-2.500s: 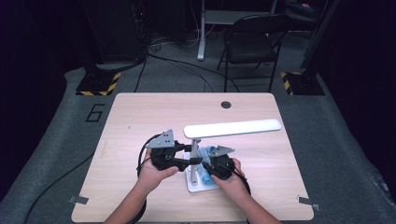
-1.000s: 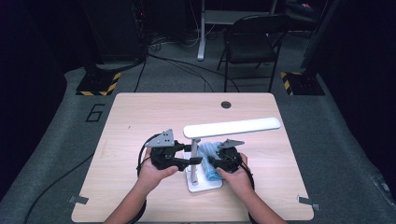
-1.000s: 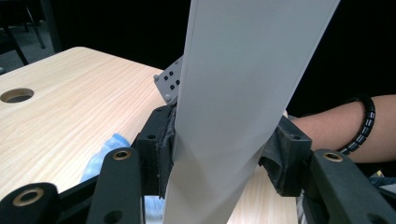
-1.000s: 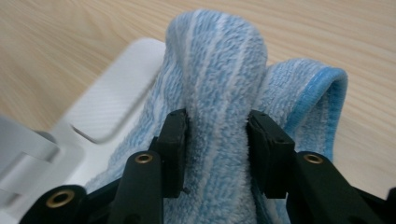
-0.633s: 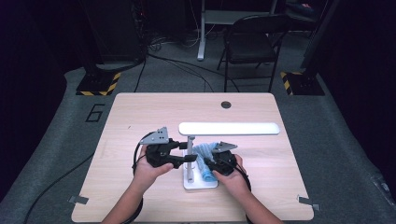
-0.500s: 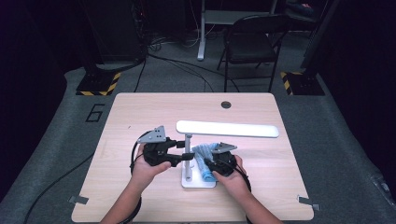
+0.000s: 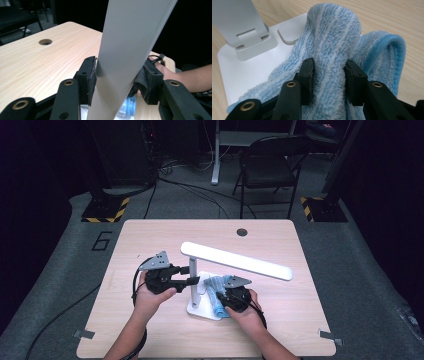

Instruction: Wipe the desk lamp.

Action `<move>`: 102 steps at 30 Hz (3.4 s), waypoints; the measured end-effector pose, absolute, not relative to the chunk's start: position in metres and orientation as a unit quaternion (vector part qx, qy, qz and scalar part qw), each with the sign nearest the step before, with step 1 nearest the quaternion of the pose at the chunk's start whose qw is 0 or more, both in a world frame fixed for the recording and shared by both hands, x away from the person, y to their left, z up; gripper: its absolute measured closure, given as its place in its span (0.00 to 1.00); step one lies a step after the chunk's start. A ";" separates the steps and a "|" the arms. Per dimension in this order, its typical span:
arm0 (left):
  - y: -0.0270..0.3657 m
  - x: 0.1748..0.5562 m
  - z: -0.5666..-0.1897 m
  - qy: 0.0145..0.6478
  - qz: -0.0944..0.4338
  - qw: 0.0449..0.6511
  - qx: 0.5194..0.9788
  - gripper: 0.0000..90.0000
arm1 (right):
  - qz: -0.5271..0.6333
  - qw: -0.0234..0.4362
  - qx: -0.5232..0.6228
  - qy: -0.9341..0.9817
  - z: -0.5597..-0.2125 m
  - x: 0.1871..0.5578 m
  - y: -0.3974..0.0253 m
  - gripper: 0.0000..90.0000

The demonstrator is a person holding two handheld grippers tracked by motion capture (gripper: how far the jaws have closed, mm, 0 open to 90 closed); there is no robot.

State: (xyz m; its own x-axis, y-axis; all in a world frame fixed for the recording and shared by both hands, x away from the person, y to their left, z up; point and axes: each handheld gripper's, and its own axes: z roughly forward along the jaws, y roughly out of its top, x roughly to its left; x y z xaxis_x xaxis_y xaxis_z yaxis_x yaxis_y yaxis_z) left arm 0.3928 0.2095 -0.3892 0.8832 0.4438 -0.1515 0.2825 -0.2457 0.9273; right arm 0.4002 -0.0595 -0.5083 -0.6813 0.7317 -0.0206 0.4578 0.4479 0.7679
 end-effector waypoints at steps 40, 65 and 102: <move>0.184 0.391 -0.404 0.203 0.100 0.547 0.806 0.71 | 0.396 0.168 0.405 0.807 -0.500 0.397 -0.102 0.69; 0.180 0.388 -0.406 0.166 0.092 0.561 0.806 0.82 | 0.415 0.162 0.372 0.814 -0.487 0.390 -0.078 0.69; 0.186 0.379 -0.388 0.190 0.111 0.569 0.793 0.83 | 0.362 0.222 0.382 0.821 -0.500 0.412 -0.078 0.77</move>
